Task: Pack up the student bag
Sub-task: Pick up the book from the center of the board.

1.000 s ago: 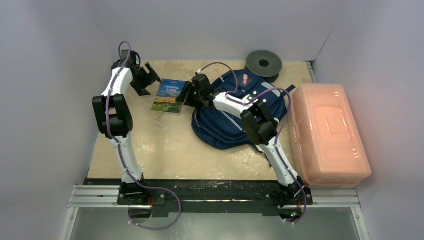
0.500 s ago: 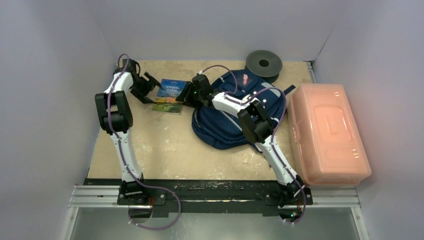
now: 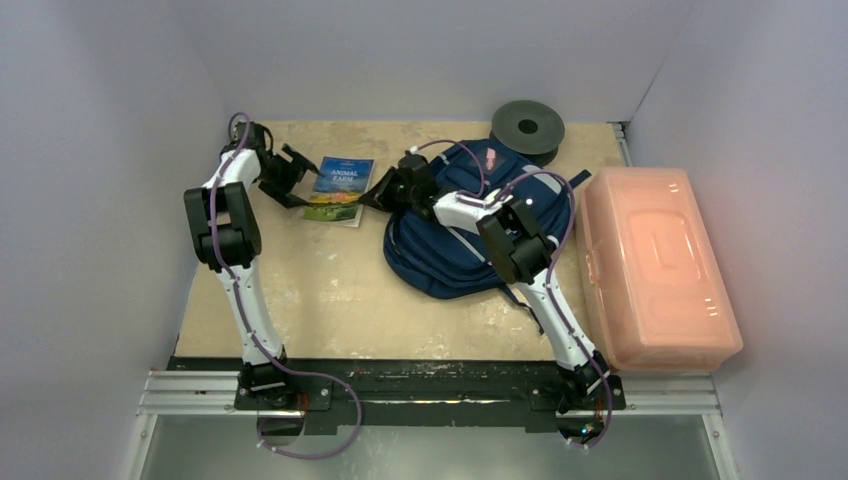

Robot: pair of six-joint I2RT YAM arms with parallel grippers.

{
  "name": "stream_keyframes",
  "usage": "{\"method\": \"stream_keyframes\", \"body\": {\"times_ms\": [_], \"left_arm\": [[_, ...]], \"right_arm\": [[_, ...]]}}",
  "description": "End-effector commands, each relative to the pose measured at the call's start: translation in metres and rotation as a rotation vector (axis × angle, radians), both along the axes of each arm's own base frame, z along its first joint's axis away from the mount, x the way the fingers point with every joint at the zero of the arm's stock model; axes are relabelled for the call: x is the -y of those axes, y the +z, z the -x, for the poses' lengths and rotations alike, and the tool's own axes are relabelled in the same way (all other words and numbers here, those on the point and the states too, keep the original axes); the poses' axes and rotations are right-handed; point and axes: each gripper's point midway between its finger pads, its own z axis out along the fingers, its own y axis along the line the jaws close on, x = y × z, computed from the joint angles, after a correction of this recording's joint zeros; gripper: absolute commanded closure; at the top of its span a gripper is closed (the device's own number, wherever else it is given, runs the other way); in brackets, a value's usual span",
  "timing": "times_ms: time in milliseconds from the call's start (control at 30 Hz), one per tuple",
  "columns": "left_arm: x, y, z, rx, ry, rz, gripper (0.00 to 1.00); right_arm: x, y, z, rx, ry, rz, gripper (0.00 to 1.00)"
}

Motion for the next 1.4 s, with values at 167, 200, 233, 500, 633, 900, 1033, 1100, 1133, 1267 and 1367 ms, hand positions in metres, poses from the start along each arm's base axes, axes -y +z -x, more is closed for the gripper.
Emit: {"method": "stream_keyframes", "body": {"times_ms": [167,200,233,500,633,900,1033,1100,1133,1267,1367], "left_arm": [[0.035,0.006,0.014,-0.033,-0.058,0.114,0.17],[0.035,0.007,0.015,-0.032,-0.059,0.114,0.17],[0.036,0.007,0.015,-0.031,-0.062,0.111,0.17],[0.025,0.025,0.023,-0.006,-0.106,0.017,0.15],[0.01,0.061,0.038,0.039,-0.13,-0.082,0.14],[-0.012,0.111,0.105,0.182,-0.013,-0.115,0.12],[0.002,0.108,0.125,0.294,0.073,0.06,0.08],[0.015,0.105,0.127,0.377,0.105,0.178,0.02],[0.019,0.102,0.127,0.403,0.127,0.221,0.01],[0.025,0.1,0.117,0.525,0.188,0.346,0.0],[0.029,0.101,0.11,0.579,0.239,0.405,0.0]], "right_arm": [[-0.026,0.056,0.013,0.042,0.065,-0.142,0.78],[-0.026,0.051,0.012,0.038,0.063,-0.128,0.78],[-0.025,0.046,0.012,0.03,0.064,-0.112,0.77],[-0.02,0.048,0.016,0.034,0.075,-0.089,0.92],[-0.019,0.087,0.014,0.054,0.088,-0.19,1.0],[-0.002,0.155,0.012,0.024,0.098,-0.446,1.0],[0.007,0.169,0.015,-0.018,0.104,-0.552,1.0],[0.011,0.172,0.018,-0.041,0.104,-0.602,1.0],[0.013,0.172,0.02,-0.051,0.103,-0.619,1.0],[0.015,0.182,0.022,-0.053,0.102,-0.645,1.0],[0.017,0.182,0.022,-0.054,0.094,-0.647,1.0]]}}
